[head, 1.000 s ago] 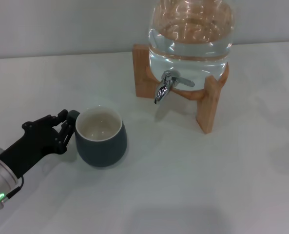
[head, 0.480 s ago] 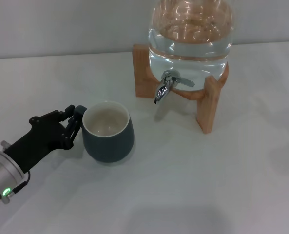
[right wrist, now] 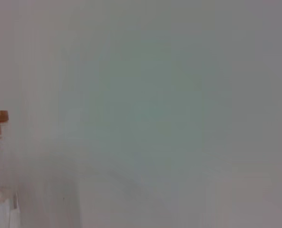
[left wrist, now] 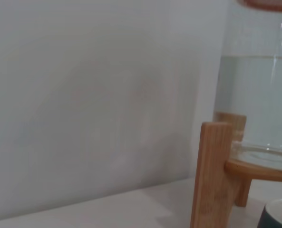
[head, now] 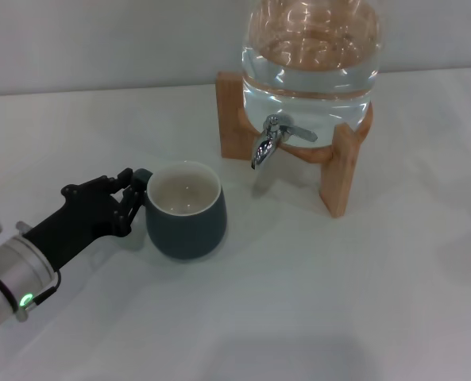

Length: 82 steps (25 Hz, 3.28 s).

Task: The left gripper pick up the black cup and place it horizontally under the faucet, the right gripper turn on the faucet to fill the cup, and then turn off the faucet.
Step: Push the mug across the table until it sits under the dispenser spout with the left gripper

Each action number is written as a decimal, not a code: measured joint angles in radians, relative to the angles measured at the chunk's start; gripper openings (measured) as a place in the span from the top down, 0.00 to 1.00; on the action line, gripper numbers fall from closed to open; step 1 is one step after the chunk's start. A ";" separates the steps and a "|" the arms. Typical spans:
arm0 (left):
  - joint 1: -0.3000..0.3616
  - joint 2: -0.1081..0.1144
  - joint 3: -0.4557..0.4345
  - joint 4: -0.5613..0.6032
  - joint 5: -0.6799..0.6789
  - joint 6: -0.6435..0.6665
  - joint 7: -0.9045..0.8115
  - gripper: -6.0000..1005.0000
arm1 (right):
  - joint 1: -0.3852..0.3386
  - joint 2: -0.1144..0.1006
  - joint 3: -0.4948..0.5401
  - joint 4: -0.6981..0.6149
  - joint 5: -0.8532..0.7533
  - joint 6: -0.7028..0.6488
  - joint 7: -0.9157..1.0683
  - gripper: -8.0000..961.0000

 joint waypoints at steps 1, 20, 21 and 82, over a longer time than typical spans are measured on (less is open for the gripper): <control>-0.006 0.000 0.000 -0.004 0.000 0.009 0.000 0.81 | 0.000 0.000 0.000 0.000 0.000 0.000 0.000 0.13; -0.076 -0.003 0.000 -0.098 0.002 0.077 0.069 0.81 | 0.001 0.001 -0.001 0.012 -0.001 0.000 -0.002 0.13; -0.079 -0.003 0.000 -0.103 0.002 0.079 0.073 0.81 | 0.001 0.001 -0.002 0.012 -0.001 0.000 -0.002 0.13; -0.196 -0.005 -0.015 -0.136 0.027 0.174 0.087 0.83 | 0.013 0.001 0.002 0.026 0.000 0.009 -0.012 0.13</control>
